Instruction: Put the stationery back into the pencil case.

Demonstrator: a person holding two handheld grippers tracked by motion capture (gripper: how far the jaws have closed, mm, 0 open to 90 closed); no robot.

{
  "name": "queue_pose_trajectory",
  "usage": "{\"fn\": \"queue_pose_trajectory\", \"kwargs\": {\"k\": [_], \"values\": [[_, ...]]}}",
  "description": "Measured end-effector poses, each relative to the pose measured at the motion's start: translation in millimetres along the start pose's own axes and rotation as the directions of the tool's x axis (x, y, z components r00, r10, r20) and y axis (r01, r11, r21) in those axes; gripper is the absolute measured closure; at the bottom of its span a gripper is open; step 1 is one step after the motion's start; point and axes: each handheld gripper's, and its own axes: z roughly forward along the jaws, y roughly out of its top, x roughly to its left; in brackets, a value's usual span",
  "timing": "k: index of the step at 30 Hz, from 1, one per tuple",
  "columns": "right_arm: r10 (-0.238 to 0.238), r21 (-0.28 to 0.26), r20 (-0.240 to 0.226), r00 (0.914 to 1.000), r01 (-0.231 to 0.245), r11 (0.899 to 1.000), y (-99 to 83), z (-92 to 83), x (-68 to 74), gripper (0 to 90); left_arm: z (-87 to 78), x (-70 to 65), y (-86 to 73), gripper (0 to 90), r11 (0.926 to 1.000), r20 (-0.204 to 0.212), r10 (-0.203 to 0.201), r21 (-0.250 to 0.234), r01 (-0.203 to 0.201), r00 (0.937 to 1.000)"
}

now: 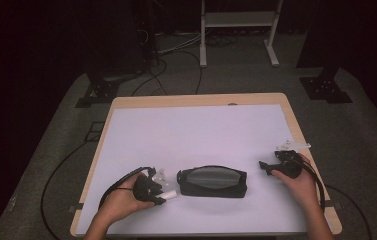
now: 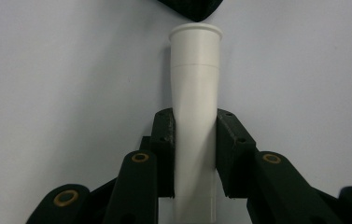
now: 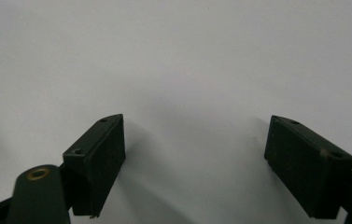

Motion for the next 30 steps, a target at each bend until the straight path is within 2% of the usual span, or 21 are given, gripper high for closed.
{"fn": "queue_pose_trajectory", "kwargs": {"k": [5, 18, 20, 30], "values": [[0.001, 0.0, -0.001, 1.0, -0.001, 1.0, 0.0, 0.0, -0.1, 19.1, -1.9, 0.3, -2.0, 70.6, 1.0, 0.024, 0.001, -0.004, -0.001, 0.9997], [0.0, 0.001, 0.0, 1.0, 0.0, 1.0, 0.0, 0.0, -0.1, 19.1, -18.8, 0.6, -5.1, 70.6, 0.9994, 0.015, 0.005, -0.034, -0.004, 0.9999], [0.0, 0.001, 0.0, 1.0, 0.0, 1.0, 0.0, 0.0, -0.1, 19.1, -22.2, 0.5, -5.9, 70.5, 0.9988, 0.016, -0.003, -0.048, 0.004, 0.9999], [0.0, 0.0, 0.0, 1.0, 0.0, 1.0, 0.0, 0.0, -0.1, 19.1, -36.8, 0.4, -5.1, 70.5, 0.9961, 0.016, 0.012, -0.088, -0.01, 0.9998]]}}
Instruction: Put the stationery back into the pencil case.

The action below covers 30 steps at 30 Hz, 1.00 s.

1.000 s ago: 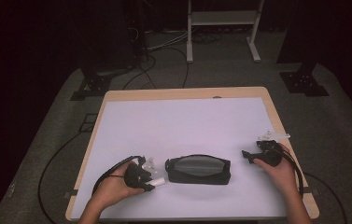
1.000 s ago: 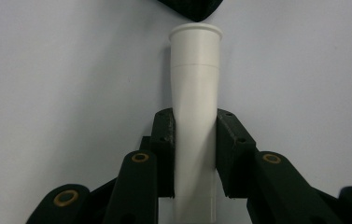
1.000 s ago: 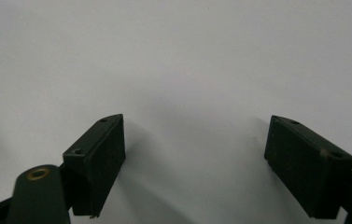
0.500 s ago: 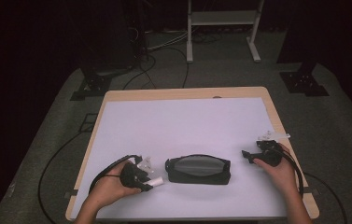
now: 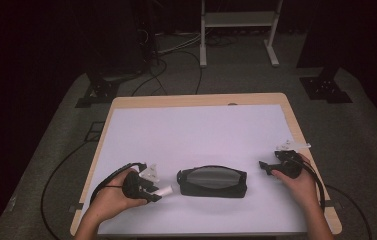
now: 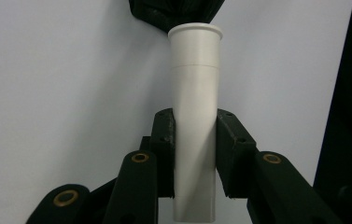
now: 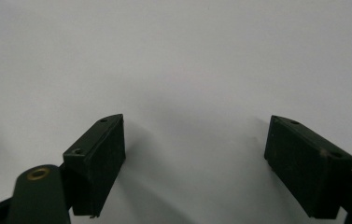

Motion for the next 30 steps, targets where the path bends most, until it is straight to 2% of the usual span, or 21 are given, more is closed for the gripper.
{"fn": "queue_pose_trajectory", "kwargs": {"k": [15, 21, 30], "values": [[0.0, 0.0, 0.0, 1.0, 0.0, 1.0, 0.0, 0.0, 0.0, 19.1, -23.8, -1.4, 18.2, 70.5, 0.9955, 0.002, 0.039, -0.086, -0.039, 0.9992], [-0.001, 0.0, 0.0, 1.0, 0.001, 1.0, 0.0, 0.0, 0.0, 19.1, -29.5, -2.0, 29.9, 70.5, 0.9915, 0.002, 0.061, -0.115, -0.06, 0.9981], [0.0, 0.0, 0.001, 1.0, 0.0, 1.0, 0.0, 0.1, 0.0, 19.1, -32.7, -3.4, 36.6, 70.5, 0.9869, 0.004, 0.077, -0.142, -0.076, 0.997]]}}
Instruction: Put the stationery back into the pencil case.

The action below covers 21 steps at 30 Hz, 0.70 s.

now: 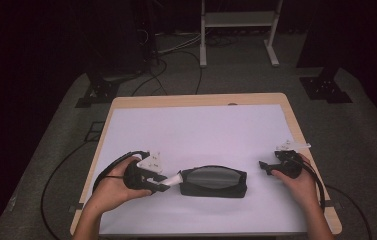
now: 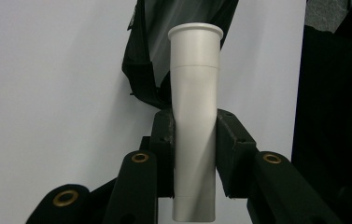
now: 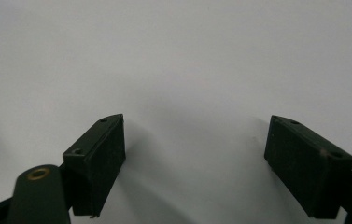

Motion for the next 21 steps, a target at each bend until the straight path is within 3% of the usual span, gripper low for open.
{"fn": "queue_pose_trajectory", "kwargs": {"k": [21], "values": [[-0.001, -0.001, 0.0, 1.0, 0.001, 1.0, -0.1, 0.0, 0.0, 19.1, 11.4, 8.9, 36.4, 70.5, 0.9974, 0.016, 0.062, -0.037, -0.061, 0.9979]]}}
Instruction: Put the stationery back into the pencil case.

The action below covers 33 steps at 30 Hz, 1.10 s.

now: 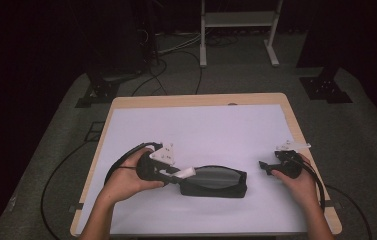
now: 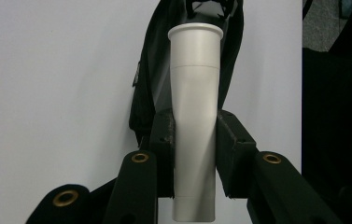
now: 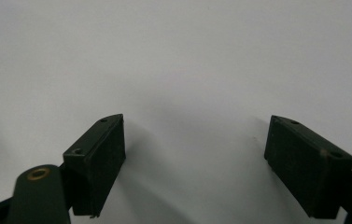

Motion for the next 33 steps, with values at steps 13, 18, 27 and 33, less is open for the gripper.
{"fn": "queue_pose_trajectory", "kwargs": {"k": [13, 18, 27, 33], "values": [[0.0, 0.0, 0.0, 1.0, 0.0, 1.0, 0.0, 0.0, -0.1, 19.1, 19.3, 3.8, 26.1, 70.5, 0.9986, 0.029, 0.053, -0.005, -0.053, 0.9982], [0.001, 0.001, -0.001, 1.0, -0.001, 1.0, 0.0, -0.1, -0.1, 19.1, 29.1, 4.4, 33.2, 70.5, 0.998, 0.039, 0.063, -0.005, -0.063, 0.9973], [0.001, 0.0, -0.001, 1.0, -0.001, 1.0, 0.0, -0.1, -0.1, 19.1, 48.6, 7.4, 46.0, 70.5, 0.9967, 0.059, 0.08, 0.005, -0.08, 0.995], [0.002, 0.0, -0.002, 1.0, -0.002, 1.0, 0.0, -0.1, -0.2, 19.1, 59.1, 7.6, 50.0, 70.4, 0.9958, 0.071, 0.088, 0.02, -0.09, 0.9936]]}}
